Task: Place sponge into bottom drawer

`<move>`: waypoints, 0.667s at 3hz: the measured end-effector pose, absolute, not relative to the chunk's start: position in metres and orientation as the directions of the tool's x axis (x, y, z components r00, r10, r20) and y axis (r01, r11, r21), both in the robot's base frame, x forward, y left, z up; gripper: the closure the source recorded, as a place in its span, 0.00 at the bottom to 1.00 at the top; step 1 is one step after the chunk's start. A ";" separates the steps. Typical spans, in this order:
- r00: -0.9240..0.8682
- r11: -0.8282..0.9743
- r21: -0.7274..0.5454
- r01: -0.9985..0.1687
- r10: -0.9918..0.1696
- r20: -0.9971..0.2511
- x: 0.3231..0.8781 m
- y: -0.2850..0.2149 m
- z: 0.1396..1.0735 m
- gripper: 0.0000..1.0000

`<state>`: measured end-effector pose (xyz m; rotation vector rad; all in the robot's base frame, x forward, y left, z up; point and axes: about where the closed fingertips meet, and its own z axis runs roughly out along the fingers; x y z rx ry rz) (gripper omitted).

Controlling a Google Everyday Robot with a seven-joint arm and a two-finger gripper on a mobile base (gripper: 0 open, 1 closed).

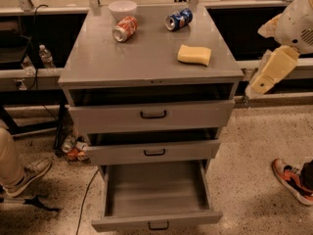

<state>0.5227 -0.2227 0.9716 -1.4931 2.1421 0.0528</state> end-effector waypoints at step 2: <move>-0.404 0.630 -0.191 -0.753 -0.672 -0.621 0.659 -0.240 0.940 0.00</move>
Offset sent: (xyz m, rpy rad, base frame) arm 0.2119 -0.0408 -0.0433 0.3100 -0.1146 -0.4305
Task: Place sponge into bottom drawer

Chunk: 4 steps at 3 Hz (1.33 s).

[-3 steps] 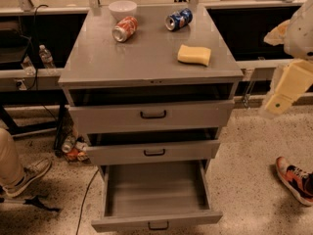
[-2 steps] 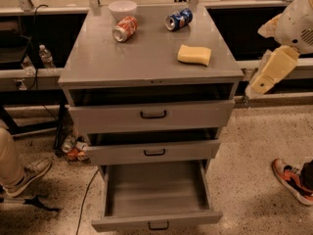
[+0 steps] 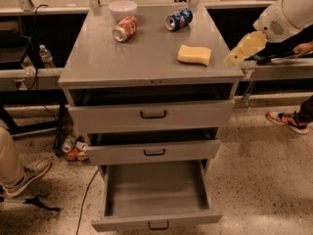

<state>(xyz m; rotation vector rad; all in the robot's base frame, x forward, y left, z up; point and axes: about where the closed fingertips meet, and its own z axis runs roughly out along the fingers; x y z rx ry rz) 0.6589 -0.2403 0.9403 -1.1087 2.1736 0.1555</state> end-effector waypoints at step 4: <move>-0.456 0.736 -0.238 -0.634 -0.604 -0.654 0.748 -0.236 0.886 0.00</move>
Offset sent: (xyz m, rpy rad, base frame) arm 0.0589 -0.0093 -0.0388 -0.0039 -0.0690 -0.1555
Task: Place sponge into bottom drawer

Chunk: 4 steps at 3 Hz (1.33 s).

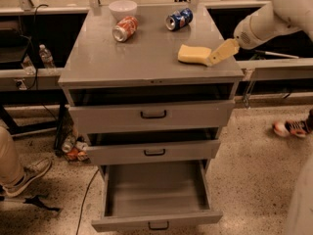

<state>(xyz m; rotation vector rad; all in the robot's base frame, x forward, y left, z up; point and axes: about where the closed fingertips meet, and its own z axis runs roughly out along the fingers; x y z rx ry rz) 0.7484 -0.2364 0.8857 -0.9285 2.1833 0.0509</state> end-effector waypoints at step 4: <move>-0.459 0.734 -0.158 -0.661 -0.562 -0.688 0.793 -0.184 0.852 0.00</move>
Offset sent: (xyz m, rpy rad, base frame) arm 0.0601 0.0423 -0.0318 0.0873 0.0026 0.0013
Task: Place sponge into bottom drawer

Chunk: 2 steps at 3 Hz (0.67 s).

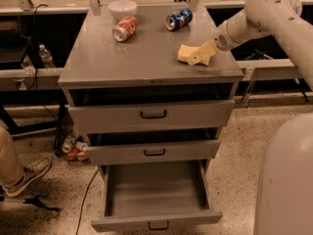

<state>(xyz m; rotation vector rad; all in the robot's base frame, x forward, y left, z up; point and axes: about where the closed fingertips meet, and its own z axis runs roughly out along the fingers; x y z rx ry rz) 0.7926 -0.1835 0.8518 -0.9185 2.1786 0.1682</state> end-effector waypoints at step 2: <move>-0.493 0.719 -0.091 -0.689 -0.557 -0.668 0.787 -0.170 0.839 0.28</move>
Offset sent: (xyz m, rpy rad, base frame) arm -0.0075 0.0136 -0.0099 0.0209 0.0876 0.0322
